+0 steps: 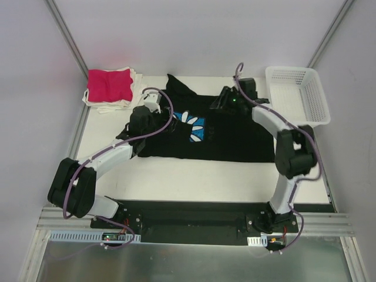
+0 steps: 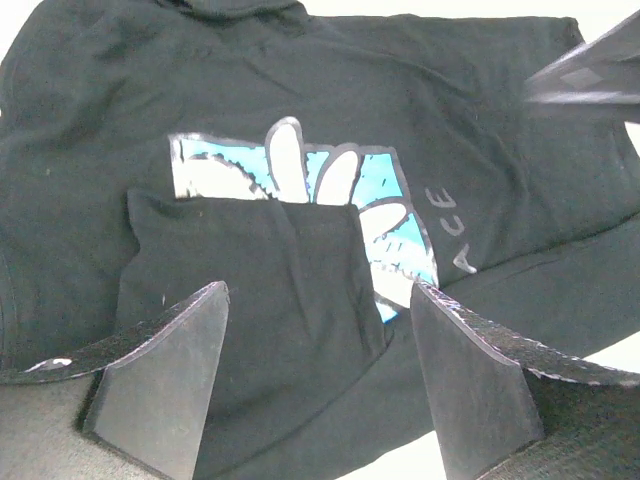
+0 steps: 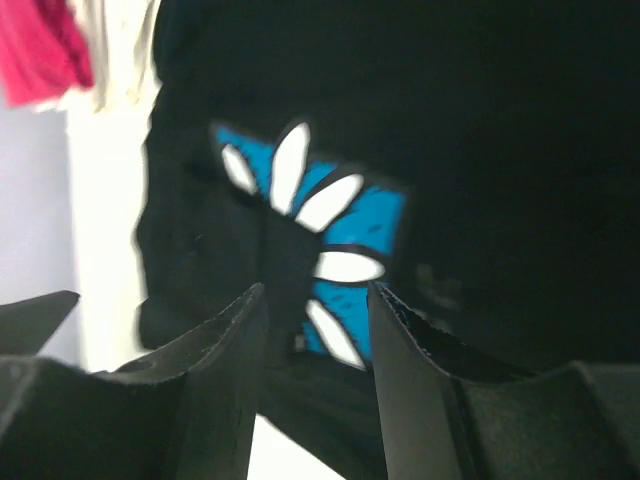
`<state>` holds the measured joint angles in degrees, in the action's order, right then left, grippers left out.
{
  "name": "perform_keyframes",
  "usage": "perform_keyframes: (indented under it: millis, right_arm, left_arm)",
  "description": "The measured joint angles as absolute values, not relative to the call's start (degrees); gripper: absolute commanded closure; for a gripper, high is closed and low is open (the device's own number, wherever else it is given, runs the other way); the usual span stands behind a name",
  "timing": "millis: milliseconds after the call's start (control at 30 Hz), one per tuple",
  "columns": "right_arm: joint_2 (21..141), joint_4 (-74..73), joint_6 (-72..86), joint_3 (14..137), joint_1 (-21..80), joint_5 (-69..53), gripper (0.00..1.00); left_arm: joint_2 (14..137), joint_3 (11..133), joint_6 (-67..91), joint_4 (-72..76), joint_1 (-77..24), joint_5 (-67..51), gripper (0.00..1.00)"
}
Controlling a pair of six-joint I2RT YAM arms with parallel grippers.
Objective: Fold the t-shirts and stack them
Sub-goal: Fold the flattened tshirt in 1/3 of the way, then grap the side of the flattened tshirt furthest away from the robot with both arms
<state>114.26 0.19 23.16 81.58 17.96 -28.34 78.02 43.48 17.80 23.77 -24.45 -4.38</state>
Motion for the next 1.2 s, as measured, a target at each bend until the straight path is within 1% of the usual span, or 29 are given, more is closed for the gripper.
perform_keyframes:
  millis: [33,133,233,300,433,533,633,767,1033,1200]
  right_arm:
    - [108.66,-4.45,18.41,81.41,17.34,-21.69,0.53]
    - [96.25,-9.28,11.6,77.8,15.97,-10.26,0.53]
    - [86.35,-9.21,10.28,68.16,14.63,-6.04,0.53]
    - [83.26,-9.28,10.76,60.73,14.02,-5.74,0.53]
    - [83.11,-6.7,13.28,45.34,14.04,-8.99,0.53]
    - [83.33,-7.09,14.5,39.42,14.09,-11.29,0.53]
    - [84.99,-4.25,14.87,40.86,13.91,-12.36,0.53]
    - [90.15,-1.3,16.69,44.23,13.82,-15.05,0.53]
    - [97.86,2.94,20.03,51.79,13.41,-18.17,0.54]
    - [100.55,9.34,23.33,49.93,13.21,-20.38,0.55]
  left_arm:
    - [79.79,45.01,16.51,23.62,-24.43,-4.71,0.26]
    - [82.15,47.46,15.35,23.73,-24.58,-6.2,0.26]
    - [81.93,47.05,15.53,23.62,-26.98,-5.02,0.24]
    - [81.01,45.21,15.44,23.07,-31.51,-0.69,0.23]
    - [78.39,41.65,15.7,17.43,-42.59,5.69,0.22]
    - [74.26,37.69,16.64,14.74,-44.27,7.92,0.22]
    - [70.65,35.24,17.15,12.53,-43.59,11.33,0.22]
    - [69.65,35.66,16.23,11.77,-43.42,14.44,0.22]
    - [73.34,42.46,10.87,13.21,-43.4,19.92,0.23]
    - [75.55,44.53,10.17,14.33,-43.4,20.21,0.23]
